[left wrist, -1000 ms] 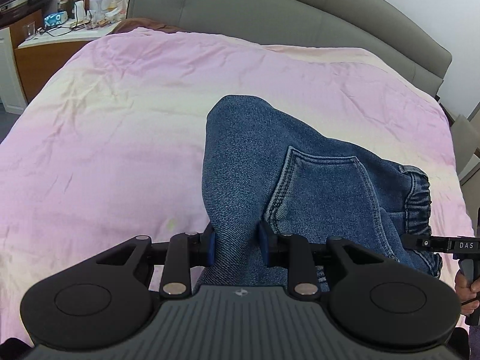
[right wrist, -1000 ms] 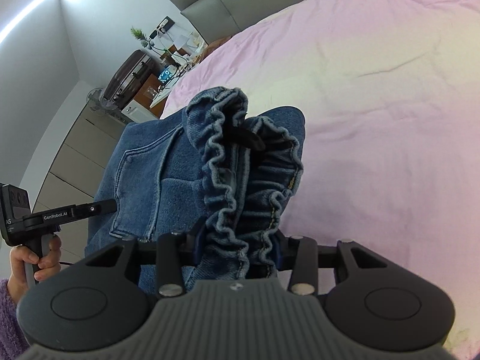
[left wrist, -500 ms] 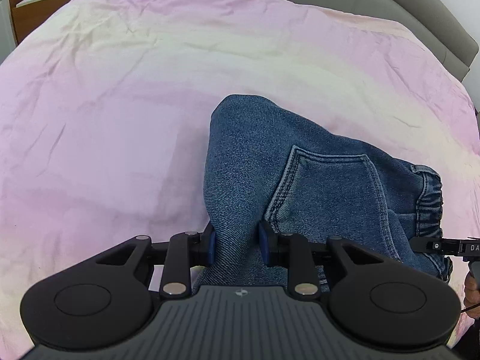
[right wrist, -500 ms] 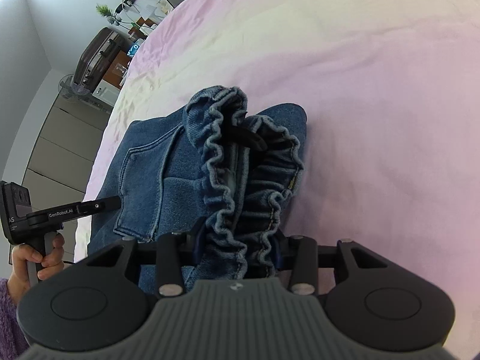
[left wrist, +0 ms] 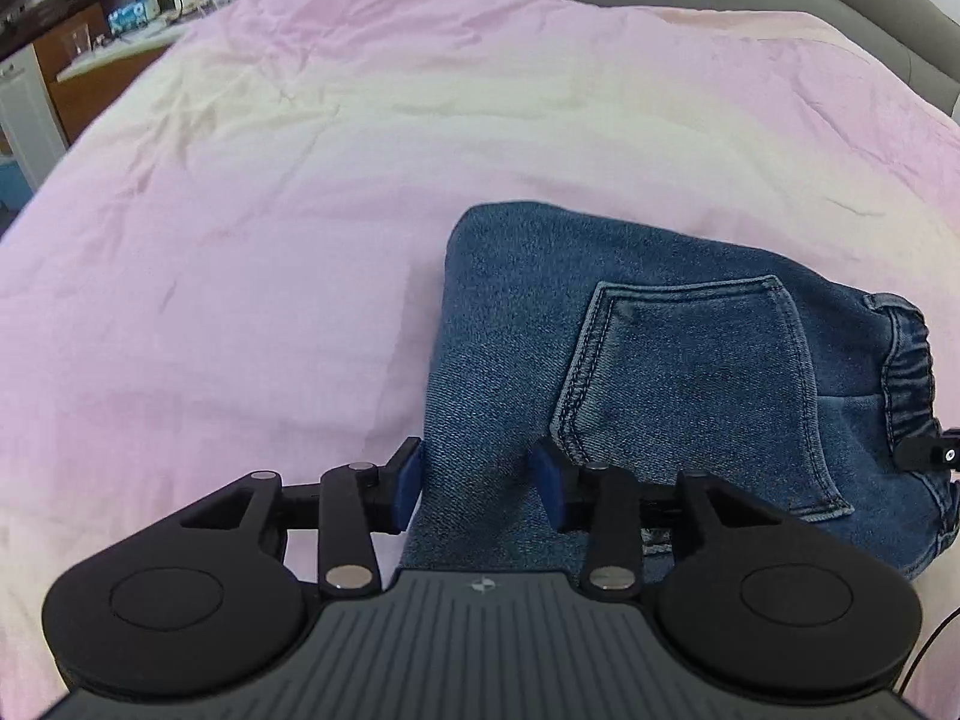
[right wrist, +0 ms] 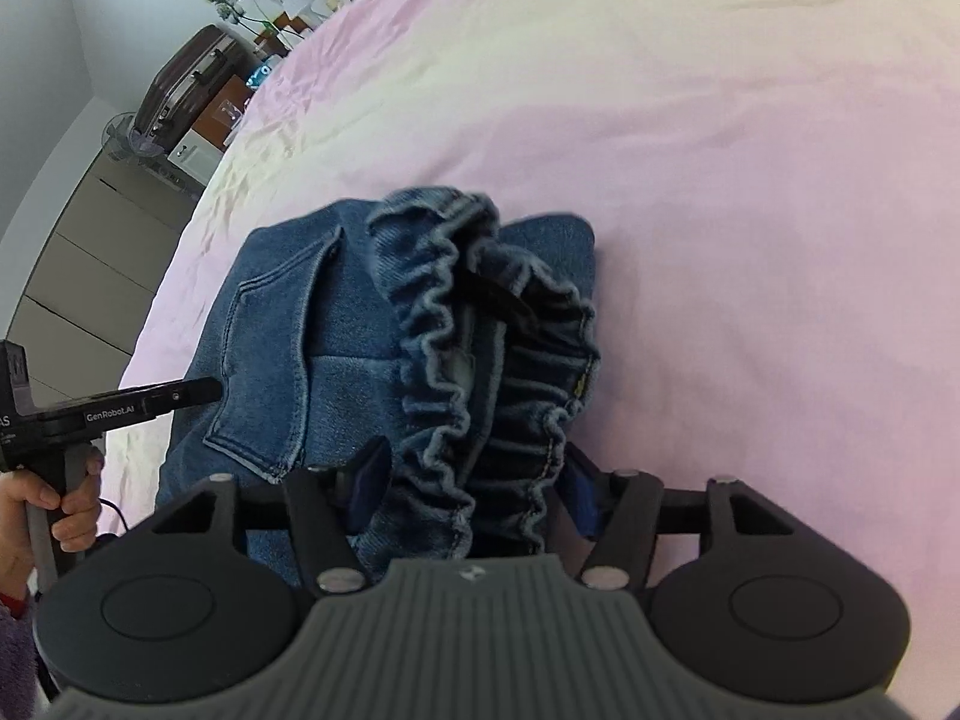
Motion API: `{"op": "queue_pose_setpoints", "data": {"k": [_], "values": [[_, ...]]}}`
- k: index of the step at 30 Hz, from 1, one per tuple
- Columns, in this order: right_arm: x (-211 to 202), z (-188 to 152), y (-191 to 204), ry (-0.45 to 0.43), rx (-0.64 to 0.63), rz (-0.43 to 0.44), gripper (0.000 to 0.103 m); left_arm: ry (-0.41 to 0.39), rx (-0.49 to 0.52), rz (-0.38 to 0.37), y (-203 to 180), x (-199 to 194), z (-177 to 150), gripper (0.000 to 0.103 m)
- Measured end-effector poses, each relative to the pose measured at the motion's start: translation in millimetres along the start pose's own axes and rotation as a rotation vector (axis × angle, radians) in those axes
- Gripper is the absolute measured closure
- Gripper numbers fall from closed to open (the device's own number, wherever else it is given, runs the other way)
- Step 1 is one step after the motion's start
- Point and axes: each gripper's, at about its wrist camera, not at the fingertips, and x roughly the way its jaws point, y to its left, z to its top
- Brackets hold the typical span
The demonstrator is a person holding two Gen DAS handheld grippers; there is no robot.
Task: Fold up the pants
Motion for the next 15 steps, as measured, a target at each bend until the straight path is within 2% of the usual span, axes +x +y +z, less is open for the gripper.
{"op": "queue_pose_setpoints", "data": {"k": [3,5,7,9,12,15], "values": [[-33,-6,16,-0.087,-0.138,-0.053,0.043,-0.025,0.04,0.004,-5,-31,-10,0.057],[-52,-12,33,-0.139,-0.234,-0.05,0.047,-0.014,0.056,0.007,-6,-42,-18,0.057],[-60,-21,50,-0.163,-0.332,-0.051,0.061,0.003,0.08,0.024,-9,-47,-28,0.059],[-61,-36,63,-0.166,-0.441,-0.068,0.065,0.025,0.087,0.058,-8,-45,-43,0.06],[-43,-52,74,-0.127,-0.518,-0.158,0.078,0.045,0.078,0.091,-5,-35,-59,0.06],[-29,-68,69,-0.101,-0.559,-0.201,0.078,0.079,0.066,0.084,1,-26,-68,0.06]]}}
